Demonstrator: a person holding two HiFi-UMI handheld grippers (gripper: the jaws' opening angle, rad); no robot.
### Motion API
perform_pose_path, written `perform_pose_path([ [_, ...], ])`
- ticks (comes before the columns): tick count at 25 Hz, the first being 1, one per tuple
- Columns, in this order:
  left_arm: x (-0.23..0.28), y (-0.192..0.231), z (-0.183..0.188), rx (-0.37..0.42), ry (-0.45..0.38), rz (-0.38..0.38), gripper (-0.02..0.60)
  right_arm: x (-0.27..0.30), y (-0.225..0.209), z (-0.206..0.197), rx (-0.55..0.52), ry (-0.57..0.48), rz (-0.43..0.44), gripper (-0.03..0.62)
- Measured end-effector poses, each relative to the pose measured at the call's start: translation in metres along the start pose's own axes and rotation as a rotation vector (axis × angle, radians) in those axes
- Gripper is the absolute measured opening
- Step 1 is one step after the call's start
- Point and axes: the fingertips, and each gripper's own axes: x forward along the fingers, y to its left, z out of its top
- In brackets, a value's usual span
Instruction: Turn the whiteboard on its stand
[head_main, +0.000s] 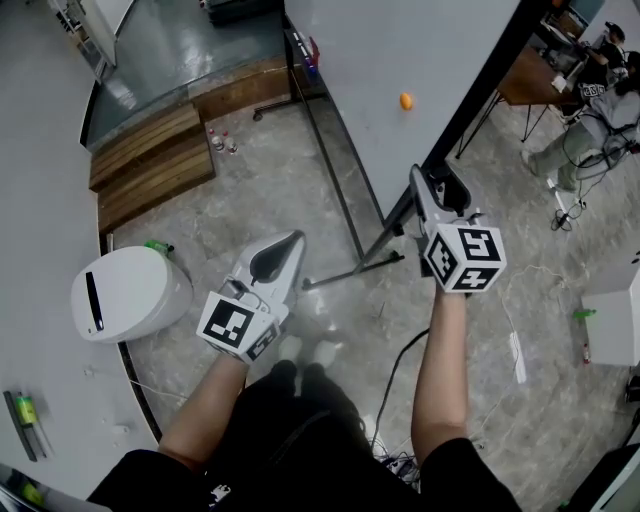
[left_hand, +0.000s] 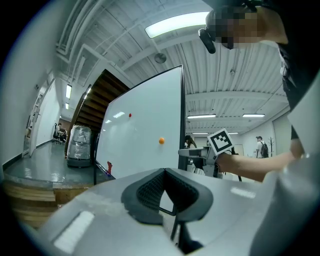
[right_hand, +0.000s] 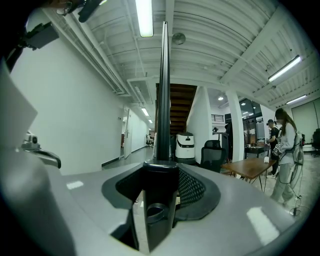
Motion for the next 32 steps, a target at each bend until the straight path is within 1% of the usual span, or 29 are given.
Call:
perform_pose_path([
  [8, 0.004, -0.012, 0.004, 0.006, -0.009, -0.029, 0.003, -0.038, 0.001, -0.005, -0.002, 0.004, -0.007, 0.193],
  [13, 0.0, -0.011, 0.008, 0.011, -0.017, -0.046, 0.003, -0.052, 0.007, -0.008, -0.003, 0.012, -0.012, 0.195],
  [19, -0.007, -0.012, 0.007, 0.021, -0.02, -0.075, 0.003, -0.055, 0.009, -0.011, 0.001, 0.004, -0.018, 0.195],
  [22, -0.011, -0.01, 0.011, 0.017, -0.026, -0.068, 0.003, -0.056, 0.008, -0.009, 0.001, -0.01, -0.024, 0.195],
  [24, -0.013, -0.009, 0.012, 0.024, -0.028, -0.077, 0.003, -0.056, 0.008, -0.009, 0.0, -0.014, -0.029, 0.196],
  [26, -0.012, -0.008, 0.016, 0.034, -0.03, -0.093, 0.003, -0.054, 0.008, -0.009, -0.001, -0.017, -0.038, 0.198],
  [32, -0.015, -0.008, 0.02, 0.024, -0.044, -0.11, 0.003, -0.053, 0.007, -0.01, -0.01, -0.008, -0.078, 0.205],
])
